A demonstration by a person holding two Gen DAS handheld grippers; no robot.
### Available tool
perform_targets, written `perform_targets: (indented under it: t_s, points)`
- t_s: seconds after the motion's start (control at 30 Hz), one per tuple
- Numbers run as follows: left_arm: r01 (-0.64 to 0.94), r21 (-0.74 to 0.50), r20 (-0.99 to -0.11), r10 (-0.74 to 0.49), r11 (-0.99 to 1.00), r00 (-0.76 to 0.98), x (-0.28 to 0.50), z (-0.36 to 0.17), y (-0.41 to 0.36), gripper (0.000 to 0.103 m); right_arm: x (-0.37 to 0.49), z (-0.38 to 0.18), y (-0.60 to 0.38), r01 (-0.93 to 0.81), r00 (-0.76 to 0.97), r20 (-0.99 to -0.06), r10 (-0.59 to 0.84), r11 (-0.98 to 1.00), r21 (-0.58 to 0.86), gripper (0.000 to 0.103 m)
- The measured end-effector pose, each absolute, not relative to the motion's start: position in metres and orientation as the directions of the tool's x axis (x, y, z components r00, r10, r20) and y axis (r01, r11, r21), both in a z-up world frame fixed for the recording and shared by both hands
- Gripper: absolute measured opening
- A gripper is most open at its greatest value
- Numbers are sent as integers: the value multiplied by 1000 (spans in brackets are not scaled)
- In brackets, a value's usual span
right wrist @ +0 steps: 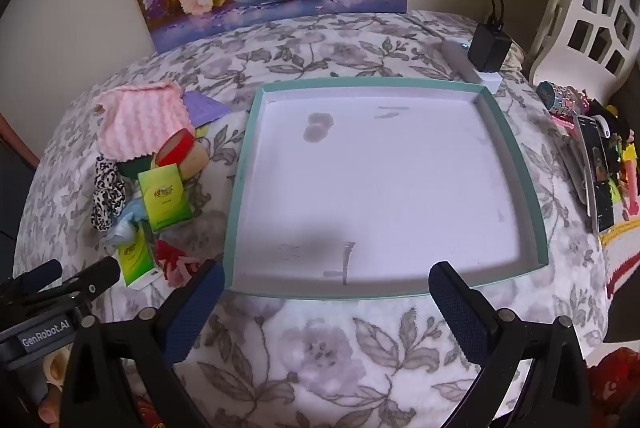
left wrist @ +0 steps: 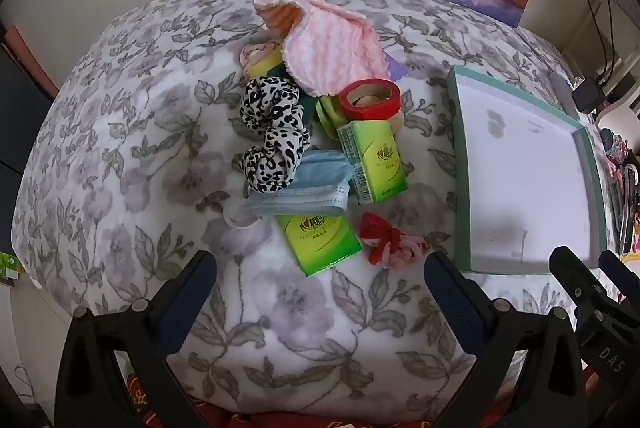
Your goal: Organize soft objects
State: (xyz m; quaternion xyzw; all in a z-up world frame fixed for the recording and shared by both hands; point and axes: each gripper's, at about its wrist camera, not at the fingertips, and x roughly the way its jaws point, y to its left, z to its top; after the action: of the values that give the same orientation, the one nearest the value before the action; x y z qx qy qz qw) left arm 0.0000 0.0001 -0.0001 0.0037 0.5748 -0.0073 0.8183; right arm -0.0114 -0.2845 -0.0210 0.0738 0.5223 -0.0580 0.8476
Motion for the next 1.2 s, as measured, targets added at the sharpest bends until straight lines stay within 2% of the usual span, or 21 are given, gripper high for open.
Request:
perform_targets:
  t_s: [1.2]
  points:
    - [20, 27, -940, 18, 999, 341, 2, -5, 2, 103, -8, -27, -279, 153, 435, -900, 10, 984, 85, 103]
